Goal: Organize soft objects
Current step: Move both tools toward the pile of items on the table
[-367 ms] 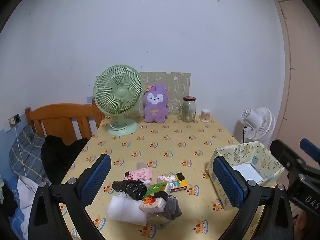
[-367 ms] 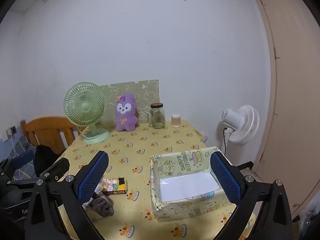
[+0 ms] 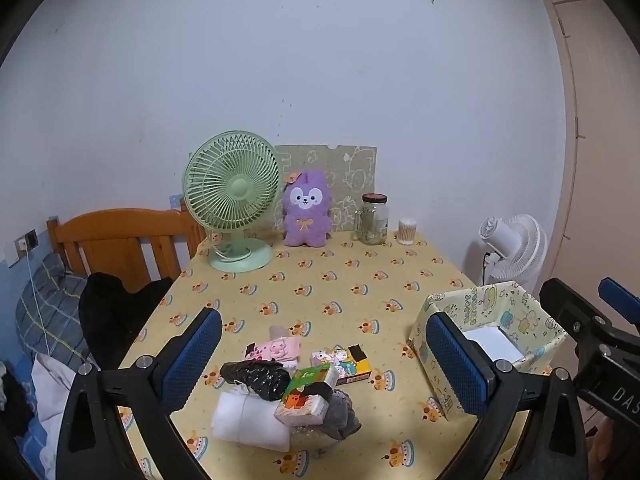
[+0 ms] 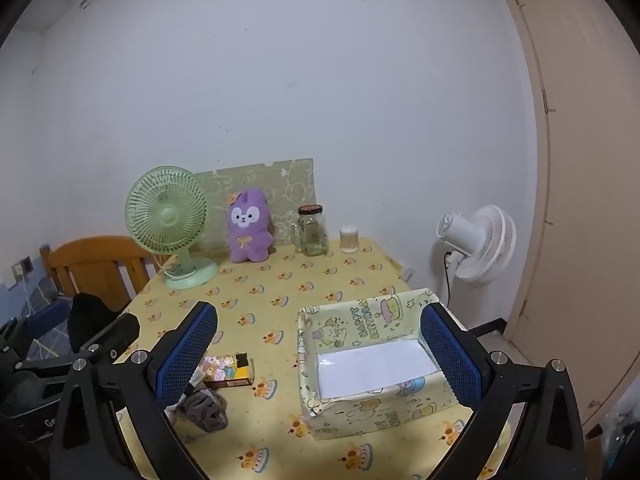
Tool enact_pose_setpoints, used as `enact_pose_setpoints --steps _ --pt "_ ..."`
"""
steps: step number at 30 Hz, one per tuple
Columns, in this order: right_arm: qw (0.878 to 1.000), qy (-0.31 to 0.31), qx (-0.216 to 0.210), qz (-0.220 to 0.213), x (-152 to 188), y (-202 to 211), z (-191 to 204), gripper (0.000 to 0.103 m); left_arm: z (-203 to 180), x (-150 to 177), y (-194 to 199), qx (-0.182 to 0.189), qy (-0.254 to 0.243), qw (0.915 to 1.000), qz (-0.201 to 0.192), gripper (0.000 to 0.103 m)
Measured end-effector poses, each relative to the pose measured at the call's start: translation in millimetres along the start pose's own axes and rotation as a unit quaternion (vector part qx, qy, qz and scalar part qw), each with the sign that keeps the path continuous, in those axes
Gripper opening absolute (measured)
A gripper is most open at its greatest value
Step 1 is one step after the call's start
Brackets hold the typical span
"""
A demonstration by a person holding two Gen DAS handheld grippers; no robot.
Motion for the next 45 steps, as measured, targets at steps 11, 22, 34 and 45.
enact_pose_setpoints --steps 11,22,34,45 --pt "1.000 0.002 -0.013 0.004 4 -8 13 0.102 -3 4 -2 0.003 -0.006 1.0000 -0.003 0.102" --pt "1.000 0.002 -0.014 0.005 6 -7 16 0.102 0 9 -3 0.005 0.002 1.0000 -0.001 0.102" --pt "1.000 0.027 -0.013 -0.009 6 -6 29 0.102 -3 13 -8 0.000 -0.003 1.0000 0.001 0.102" --pt "1.000 0.023 -0.020 -0.003 8 -10 31 0.102 -2 17 -8 -0.005 -0.001 1.0000 0.002 0.101"
Point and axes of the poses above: each gripper's, at about its wrist camera, not at the fingertips, and y roughly against the way its jaws point, z to its left, x to its underside, the point moved 9 cm from there along -y, roughly the way its jaws point, and after that the axes turned 6 degrees about -x, right-handed, at the moved point
